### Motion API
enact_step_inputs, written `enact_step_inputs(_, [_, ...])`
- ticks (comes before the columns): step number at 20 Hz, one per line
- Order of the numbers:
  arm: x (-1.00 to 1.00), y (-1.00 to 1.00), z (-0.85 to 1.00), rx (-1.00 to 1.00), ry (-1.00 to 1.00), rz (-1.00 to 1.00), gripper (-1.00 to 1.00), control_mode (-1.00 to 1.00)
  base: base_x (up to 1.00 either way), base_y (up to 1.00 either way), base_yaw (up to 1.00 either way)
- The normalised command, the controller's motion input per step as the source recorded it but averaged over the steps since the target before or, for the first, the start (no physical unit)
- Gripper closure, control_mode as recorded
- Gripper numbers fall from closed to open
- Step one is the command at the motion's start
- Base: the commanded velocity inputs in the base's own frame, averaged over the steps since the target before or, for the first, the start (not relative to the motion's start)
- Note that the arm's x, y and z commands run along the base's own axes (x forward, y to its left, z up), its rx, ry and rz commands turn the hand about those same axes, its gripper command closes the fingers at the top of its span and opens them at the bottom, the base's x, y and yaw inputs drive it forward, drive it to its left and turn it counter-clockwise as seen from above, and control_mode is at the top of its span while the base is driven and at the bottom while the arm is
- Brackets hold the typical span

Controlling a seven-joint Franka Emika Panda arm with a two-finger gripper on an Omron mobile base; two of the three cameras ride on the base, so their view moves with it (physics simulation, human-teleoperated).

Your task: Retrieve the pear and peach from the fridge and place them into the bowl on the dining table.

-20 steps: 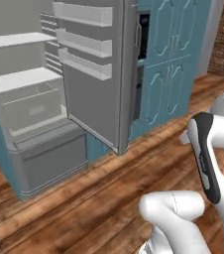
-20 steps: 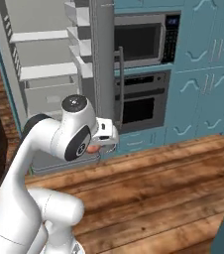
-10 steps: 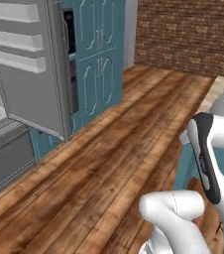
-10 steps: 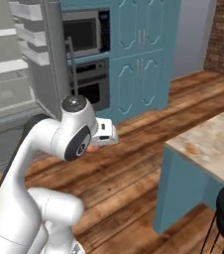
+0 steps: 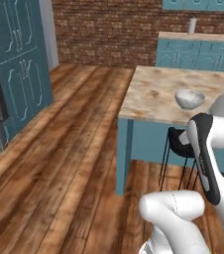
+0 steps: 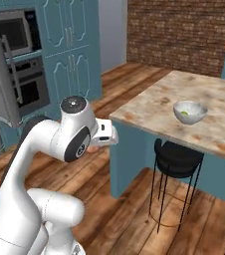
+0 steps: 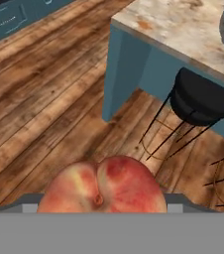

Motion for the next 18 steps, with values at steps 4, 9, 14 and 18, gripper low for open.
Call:
enact_step_inputs(4, [0.00,0.00,0.00,0.00,0.00,0.00,1.00,1.00,0.00,-0.42,-0.55])
enact_step_inputs(9, [0.00,0.00,0.00,0.00,0.00,0.00,1.00,1.00,0.24,-0.44,-0.43])
enact_step_inputs(14, [0.00,0.00,0.00,0.00,0.00,0.00,1.00,1.00,0.92,-0.23,-0.20])
enact_step_inputs(18, [0.00,0.00,0.00,0.00,0.00,0.00,1.00,1.00,1.00,0.00,-0.01])
